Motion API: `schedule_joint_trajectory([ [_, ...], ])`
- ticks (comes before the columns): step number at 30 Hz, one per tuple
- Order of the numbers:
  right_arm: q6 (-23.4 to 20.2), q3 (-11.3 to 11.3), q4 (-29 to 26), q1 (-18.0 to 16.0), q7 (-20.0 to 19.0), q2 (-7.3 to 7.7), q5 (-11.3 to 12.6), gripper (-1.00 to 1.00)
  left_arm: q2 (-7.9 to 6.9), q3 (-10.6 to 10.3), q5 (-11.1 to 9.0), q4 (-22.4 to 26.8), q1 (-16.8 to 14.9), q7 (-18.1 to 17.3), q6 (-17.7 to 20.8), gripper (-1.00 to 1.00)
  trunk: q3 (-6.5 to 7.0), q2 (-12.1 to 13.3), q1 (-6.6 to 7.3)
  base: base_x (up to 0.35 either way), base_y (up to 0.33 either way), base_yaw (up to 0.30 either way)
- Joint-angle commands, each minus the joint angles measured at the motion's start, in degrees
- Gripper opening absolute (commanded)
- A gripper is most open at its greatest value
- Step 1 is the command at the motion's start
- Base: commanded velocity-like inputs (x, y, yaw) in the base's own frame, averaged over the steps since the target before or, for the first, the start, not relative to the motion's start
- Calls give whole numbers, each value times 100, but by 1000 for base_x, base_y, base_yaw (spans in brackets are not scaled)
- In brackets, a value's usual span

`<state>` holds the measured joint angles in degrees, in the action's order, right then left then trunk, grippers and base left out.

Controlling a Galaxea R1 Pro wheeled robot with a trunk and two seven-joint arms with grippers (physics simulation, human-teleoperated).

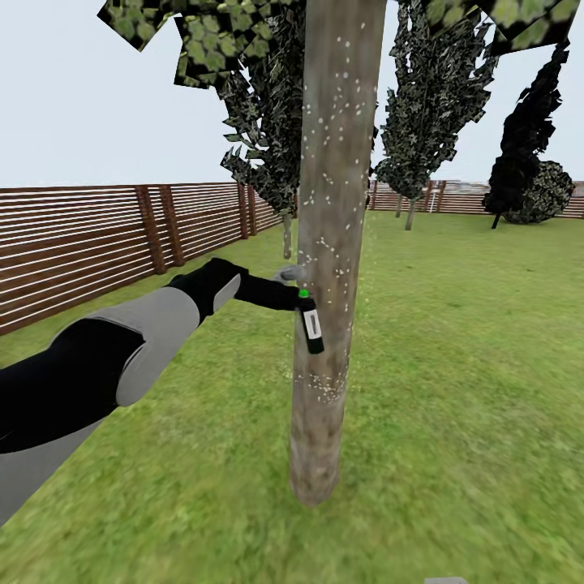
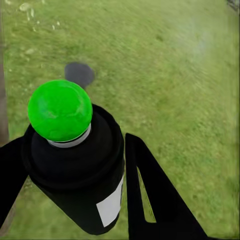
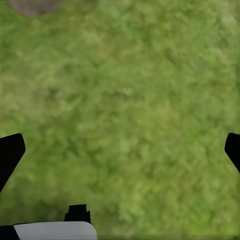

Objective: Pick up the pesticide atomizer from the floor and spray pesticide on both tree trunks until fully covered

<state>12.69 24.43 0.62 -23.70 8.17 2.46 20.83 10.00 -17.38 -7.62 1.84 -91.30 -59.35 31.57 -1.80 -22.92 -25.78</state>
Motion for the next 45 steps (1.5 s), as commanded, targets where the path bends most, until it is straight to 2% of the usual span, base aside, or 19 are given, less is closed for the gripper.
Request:
schedule_joint_trajectory([
  [1, -1, 0, 0, 0, 0, 0, 0, 100, 0, 17, 2, 1, -1, -61, -12, -100, 0, 0, 0, 0, 0, 0],
  [4, 0, 0, 0, -2, 0, 0, 0, 100, 0, 23, 11, 0, -1, 204, -18, -100, 0, 0, 0, 0, 0, 0],
  [8, 0, 0, 0, 0, 0, -7, 0, 100, 0, 30, 15, -7, 89, 1613, -13, -100, 0, 0, 0, 0, 0, 0],
  [9, -2, 0, 0, -1, 0, -8, 0, 100, 0, 27, 15, -8, 170, 2240, -7, -100, 0, 0, 0, 0, 0, 0],
  [10, -1, 0, 0, -1, 0, -8, 0, 100, 0, 18, 11, -8, 330, 2527, -10, -100, 0, 0, 0, 0, 0, 0],
  [12, -1, 0, 0, -1, 0, -8, 0, 100, 0, 12, 8, -8, 510, 2361, -15, -100, 0, 0, 0, 0, 0, 0],
  [15, -1, 0, 0, 0, 0, -8, 0, 100, 0, 7, 6, -8, 622, 489, -265, -100, 0, 0, 0, 0, 0, 0],
  [16, -2, 0, 0, 1, 0, -7, 0, 100, 0, 7, 6, -8, 629, 182, -304, -100, 0, 0, 0, 0, 0, 0],
  [20, 2, 0, 0, 0, 0, -7, 0, 100, 0, 15, 10, -8, 633, -399, -341, -100, 0, 0, 0, 0, 0, 0],
  [21, 0, 0, 0, -1, 0, -6, 0, 100, 0, 17, 12, -8, 636, -404, -343, -100, 0, 0, 0, 0, 0, 0],
  [22, 3, 0, 0, 2, 0, -7, 0, 100, 0, 21, 19, -8, 637, -130, -344, -100, 0, 0, 0, 0, 0, 0],
  [23, 5, 0, 0, -2, 0, -6, 0, 100, 0, 24, 16, -8, 638, 1034, -340, -100, 0, 0, 0, 0, 0, 0],
  [24, 1, 0, 0, 0, 0, -8, 0, 100, 0, 24, 15, -8, 639, 1631, -337, -100, 0, 0, 0, 0, 0, 0],
  [28, 2, 0, 0, -1, 0, -8, 0, 100, 0, 24, 10, -8, 668, 2530, -334, -100, 0, 0, 0, 0, 0, 0],
  [29, 0, 0, 0, -1, 0, -8, 0, 100, 0, 19, 7, -8, 735, 2524, -330, -100, 0, 0, 0, 0, 0, 0],
  [32, 3, 0, 0, -1, 0, -9, 0, 100, 0, 12, 6, -8, 795, 587, -333, -100, 0, 0, 0, 0, 0, 0],
  [40, 3, 2, 0, -3, 0, -9, 0, 100, 0, 7, 14, -8, 981, -1028, -353, -100, 0, 0, 0, 0, 0, 0],
  [42, 2, 1, 0, -1, 0, -9, 0, 100, 0, 14, 41, -8, 984, -846, -353, -100, 0, 0, 0, 0, 0, 0],
  [45, 4, 2, 0, 0, 0, -9, 0, 100, 0, 9, 32, -8, 983, 1360, -348, -100, 0, 0, 0, 0, 0, 0],
])
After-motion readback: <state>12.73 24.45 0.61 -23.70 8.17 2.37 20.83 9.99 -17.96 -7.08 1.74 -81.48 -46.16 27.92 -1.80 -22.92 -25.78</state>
